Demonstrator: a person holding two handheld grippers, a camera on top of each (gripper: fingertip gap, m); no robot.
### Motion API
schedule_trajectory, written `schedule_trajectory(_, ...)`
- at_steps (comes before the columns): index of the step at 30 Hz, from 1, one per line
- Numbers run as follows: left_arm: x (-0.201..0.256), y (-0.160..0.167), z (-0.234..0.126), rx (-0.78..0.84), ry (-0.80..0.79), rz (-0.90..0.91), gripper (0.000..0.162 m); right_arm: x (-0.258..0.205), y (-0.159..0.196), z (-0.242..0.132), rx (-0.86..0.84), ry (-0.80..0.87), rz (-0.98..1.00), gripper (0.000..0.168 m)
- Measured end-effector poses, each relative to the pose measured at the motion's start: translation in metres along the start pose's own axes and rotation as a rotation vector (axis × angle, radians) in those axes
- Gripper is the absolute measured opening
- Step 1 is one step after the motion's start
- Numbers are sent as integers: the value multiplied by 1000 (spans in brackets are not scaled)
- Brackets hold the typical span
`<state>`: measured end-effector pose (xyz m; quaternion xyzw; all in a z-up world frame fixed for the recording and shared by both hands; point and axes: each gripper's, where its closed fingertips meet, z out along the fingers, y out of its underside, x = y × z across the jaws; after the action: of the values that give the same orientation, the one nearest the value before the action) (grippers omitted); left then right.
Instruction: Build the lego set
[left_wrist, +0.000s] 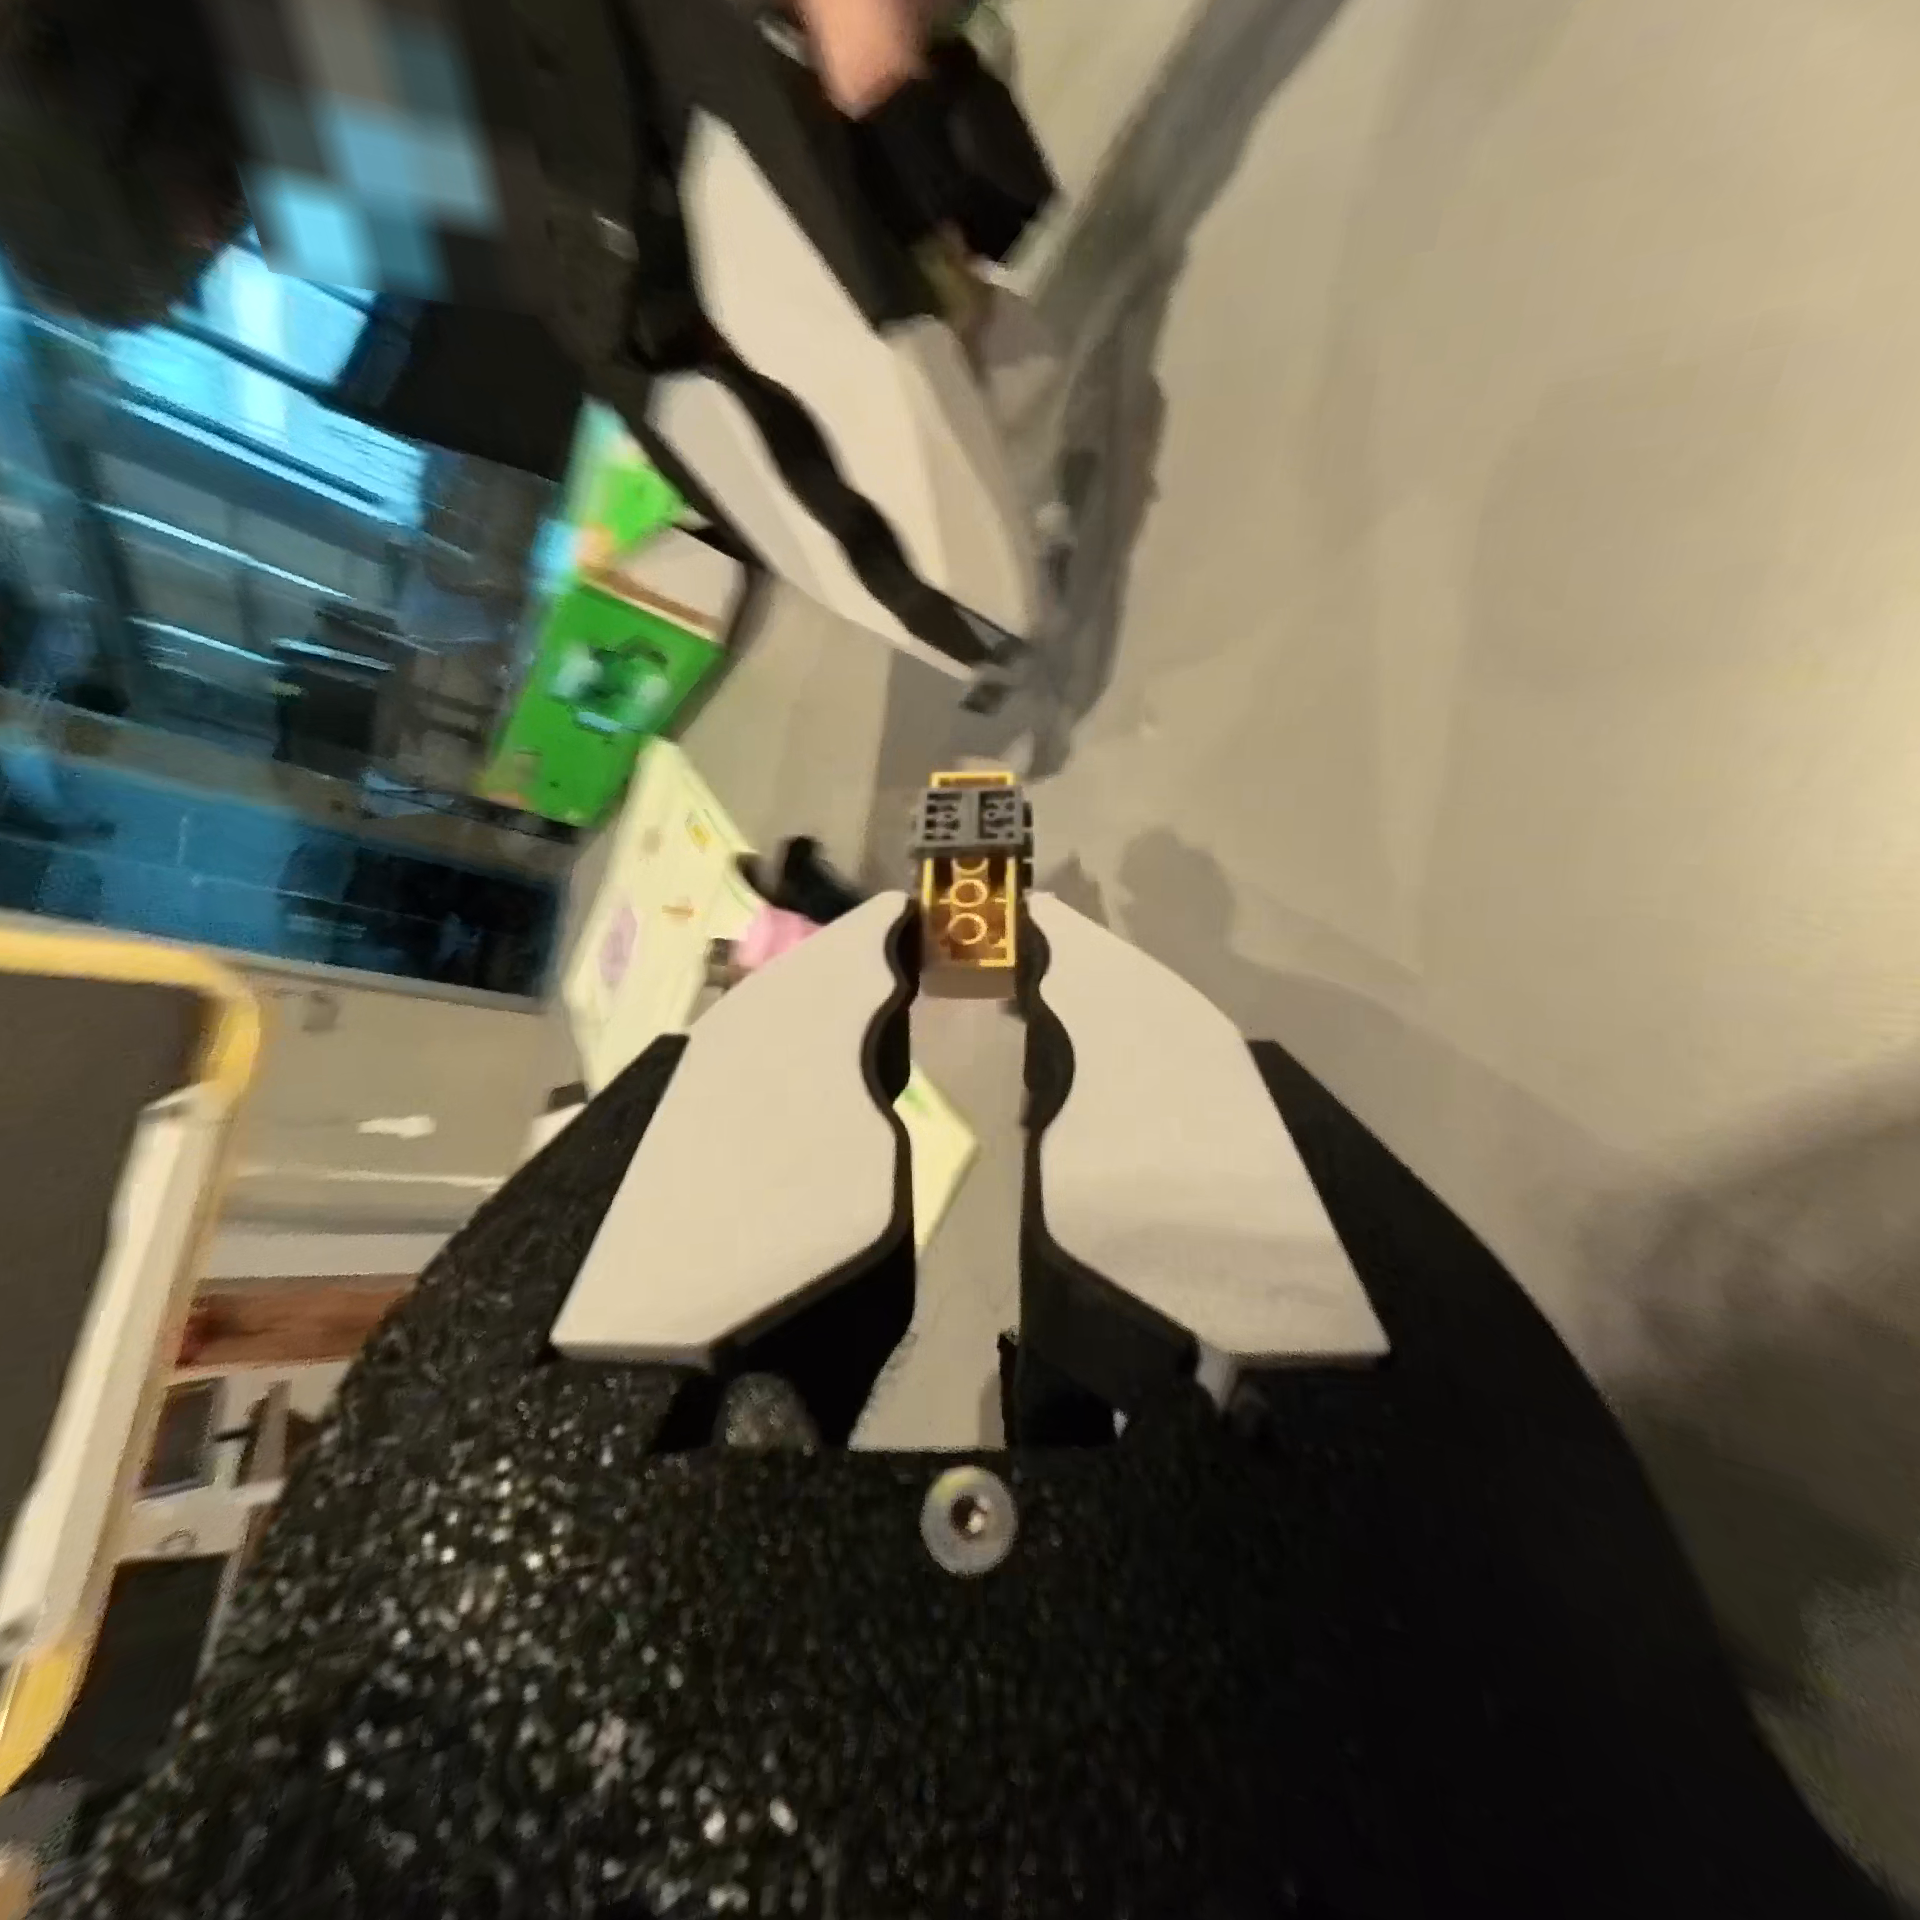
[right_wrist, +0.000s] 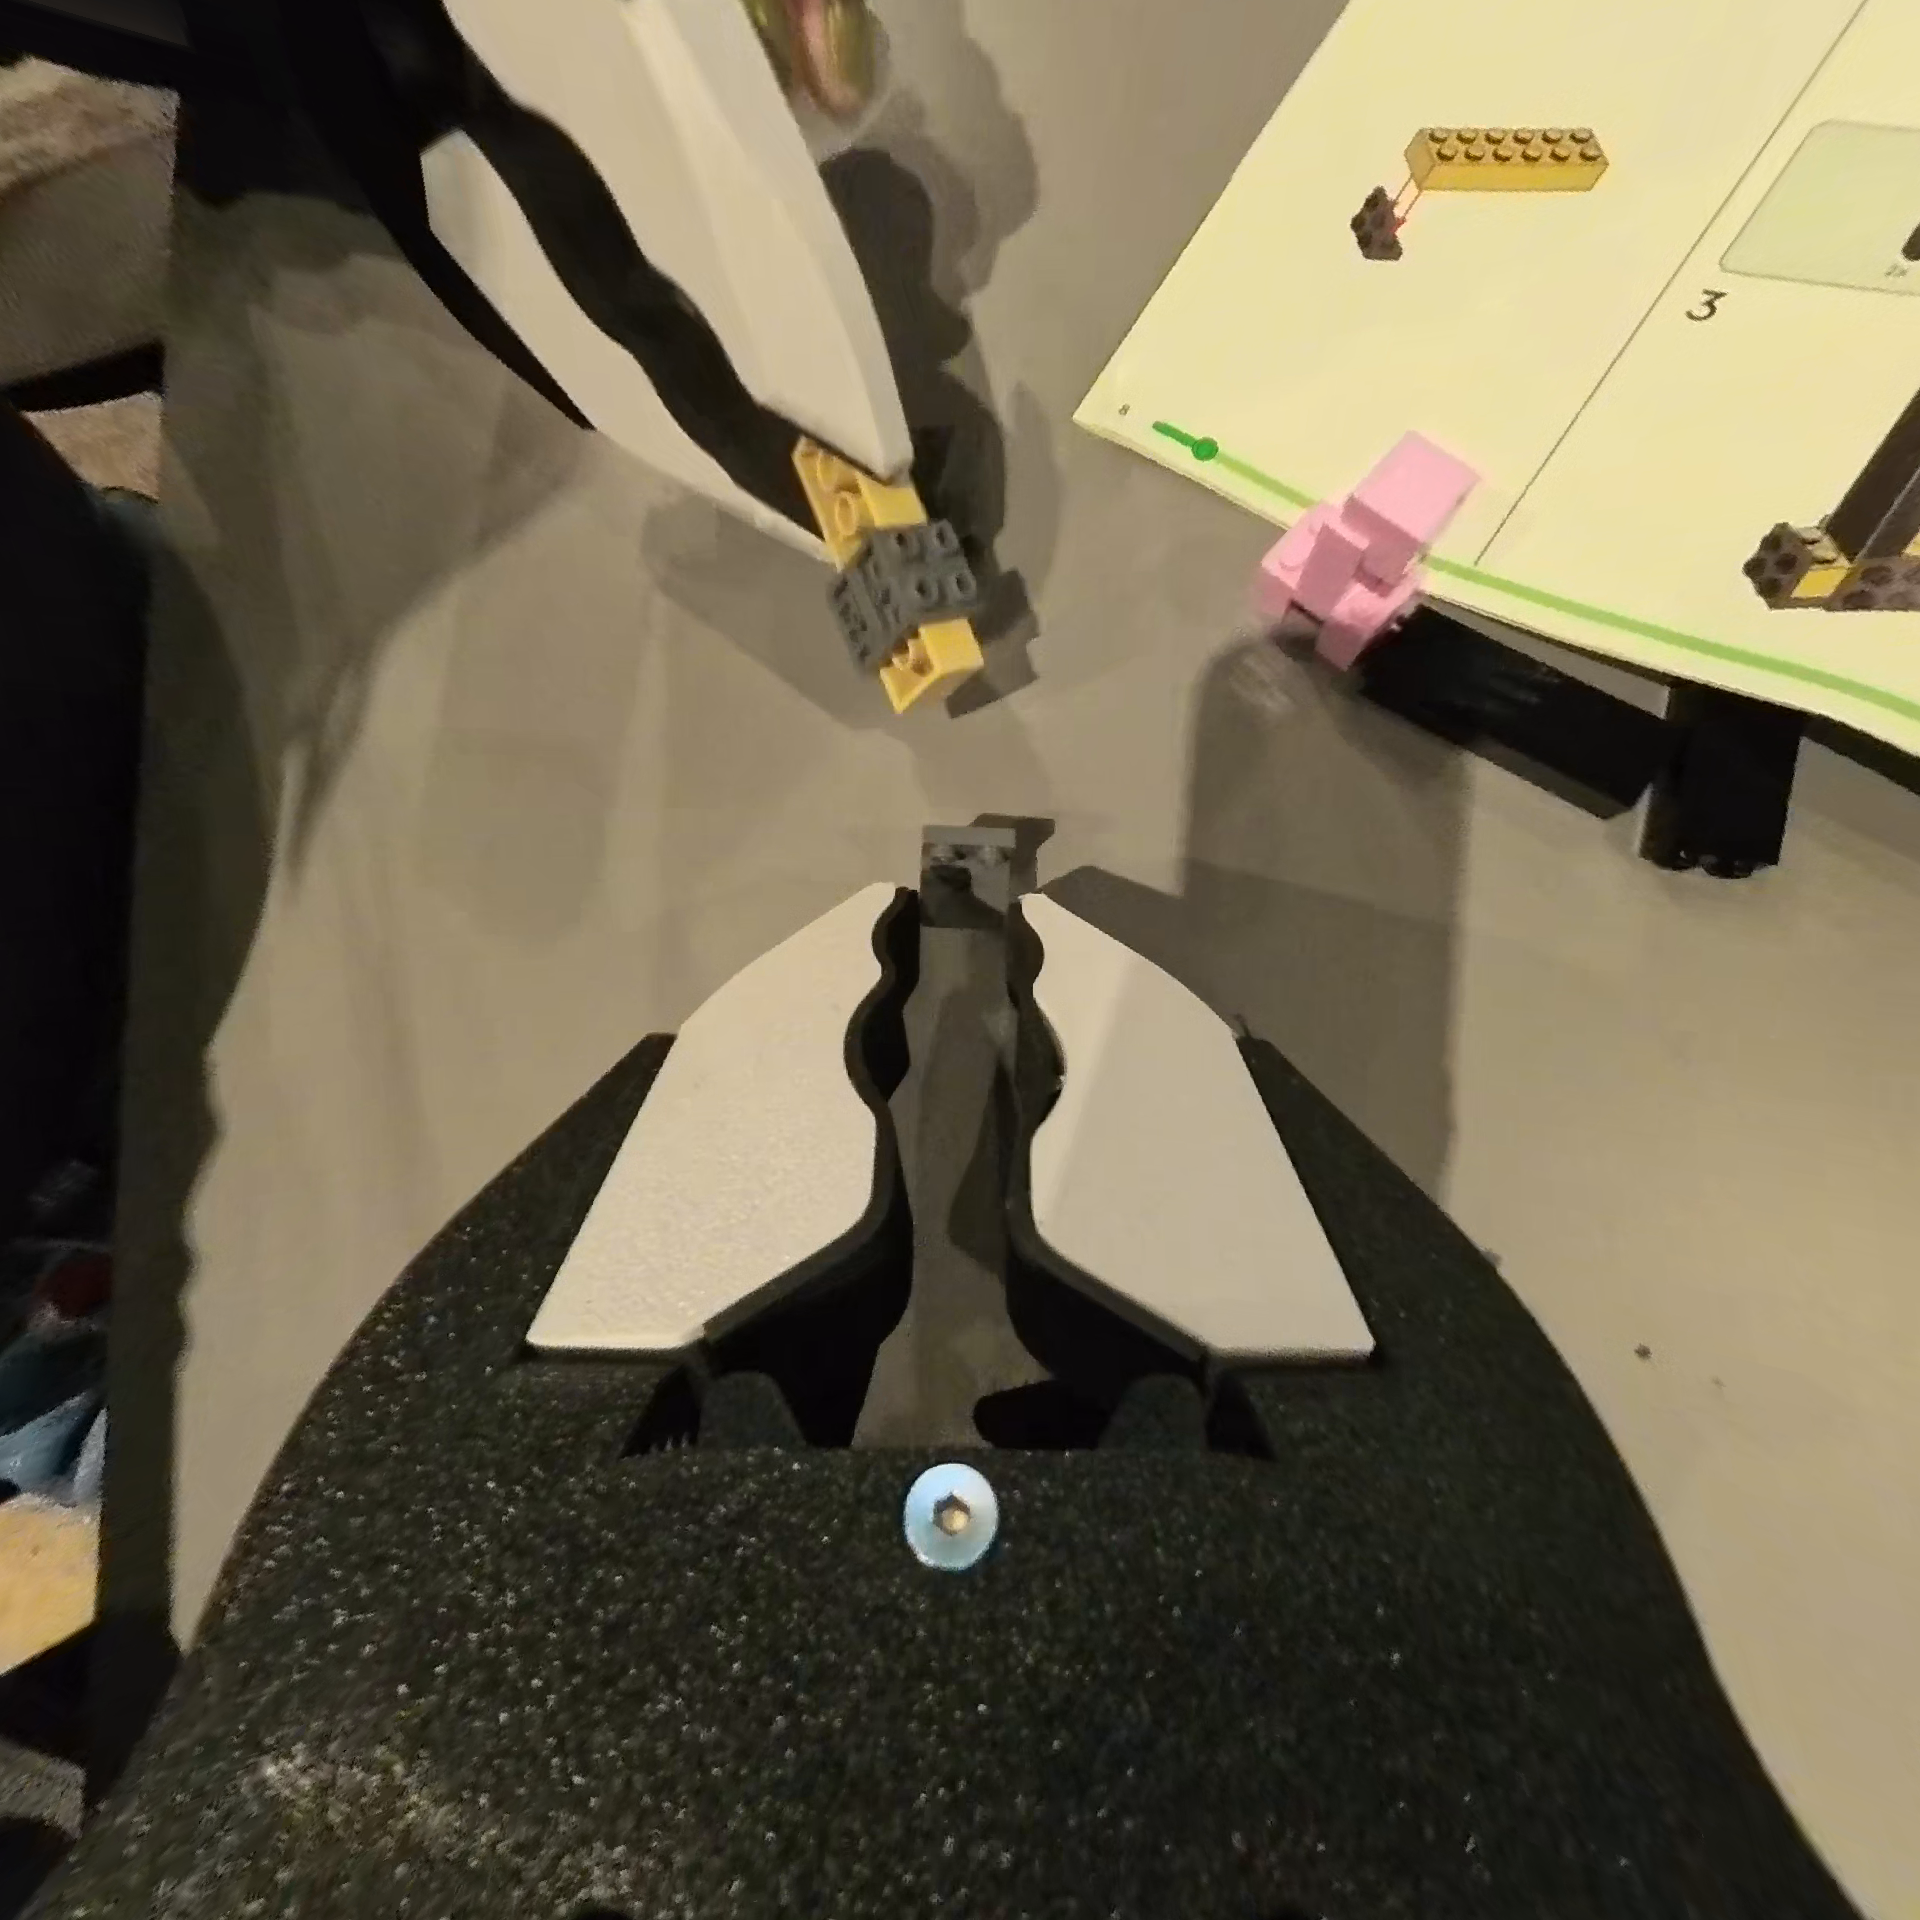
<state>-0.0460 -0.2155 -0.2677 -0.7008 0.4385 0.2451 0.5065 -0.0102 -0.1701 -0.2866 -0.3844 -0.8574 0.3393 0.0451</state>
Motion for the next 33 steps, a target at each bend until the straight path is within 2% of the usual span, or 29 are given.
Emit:
schedule_trajectory(6, 17, -4, 10, -76, 126, 18, 16, 3, 6, -11, 32, 17, 38, 15)
schedule_trajectory(15, 19, 6, 13, -170, 120, 112, 20, -1, 1, -18, 96, -6, 35, 15)
schedule_trajectory(17, 19, 5, 10, -163, 137, 93, 27, -1, 1, -18, 97, -10, 29, 15)
schedule_trajectory(20, 13, 4, 2, -135, 167, 45, 51, -4, 0, -19, 107, -24, 21, 15)
schedule_trajectory(21, 10, 3, -1, -122, 175, 36, 55, -5, -1, -19, 115, -35, 15, 15)
schedule_trajectory(24, -2, -20, -6, 23, 182, 4, 41, -18, -8, -21, 153, -114, -9, 15)
schedule_trajectory(27, -6, -54, -5, 199, 243, -47, 41, -34, -13, -22, 179, -211, -40, 15)
schedule_trajectory(30, -7, -67, 2, 258, 270, -23, 37, -45, -14, -23, 183, -279, -48, 16)
schedule_trajectory(33, 0, -73, 7, 278, 310, 37, 25, -52, -13, -22, 179, -323, -51, 16)
